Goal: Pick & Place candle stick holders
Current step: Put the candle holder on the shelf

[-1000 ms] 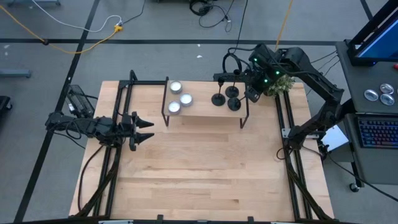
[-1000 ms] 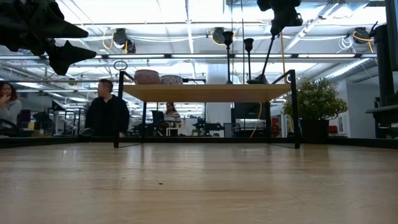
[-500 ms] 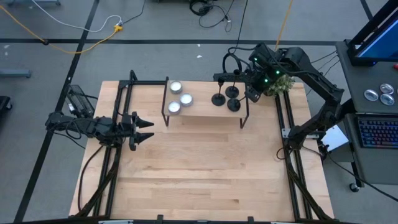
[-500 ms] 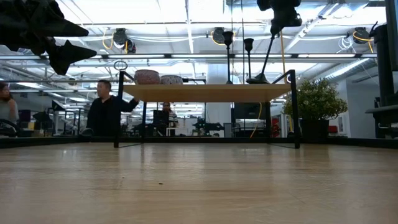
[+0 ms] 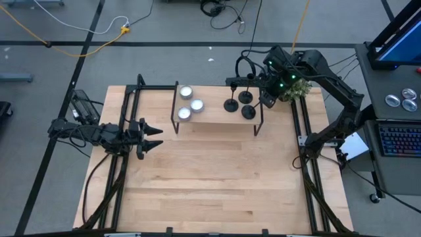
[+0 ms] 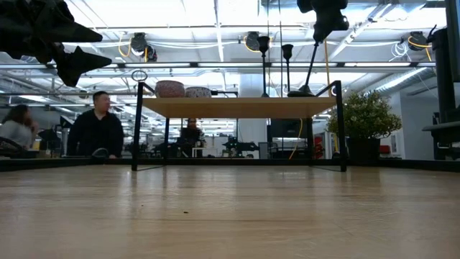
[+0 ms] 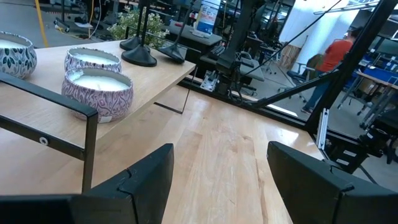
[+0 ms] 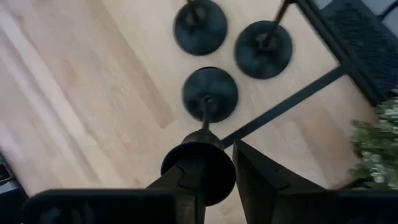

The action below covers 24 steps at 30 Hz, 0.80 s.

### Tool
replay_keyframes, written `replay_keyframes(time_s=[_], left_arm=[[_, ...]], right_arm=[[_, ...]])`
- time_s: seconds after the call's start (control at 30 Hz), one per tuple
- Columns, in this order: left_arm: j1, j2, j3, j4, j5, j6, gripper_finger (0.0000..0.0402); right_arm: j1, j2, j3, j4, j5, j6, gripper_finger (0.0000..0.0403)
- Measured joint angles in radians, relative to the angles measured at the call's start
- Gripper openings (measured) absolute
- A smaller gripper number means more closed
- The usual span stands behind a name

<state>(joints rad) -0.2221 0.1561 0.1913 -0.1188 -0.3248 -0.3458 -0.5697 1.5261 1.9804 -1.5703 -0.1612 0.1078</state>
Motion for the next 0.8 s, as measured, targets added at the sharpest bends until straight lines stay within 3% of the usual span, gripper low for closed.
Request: replay_keyframes(time_s=[0.8], left_arm=[[0.000,0.000,0.000,0.002,0.000,0.001,0.0267]], right_arm=[[0.000,-0.018,0.005,-0.002,-0.005,0.010,0.0071]])
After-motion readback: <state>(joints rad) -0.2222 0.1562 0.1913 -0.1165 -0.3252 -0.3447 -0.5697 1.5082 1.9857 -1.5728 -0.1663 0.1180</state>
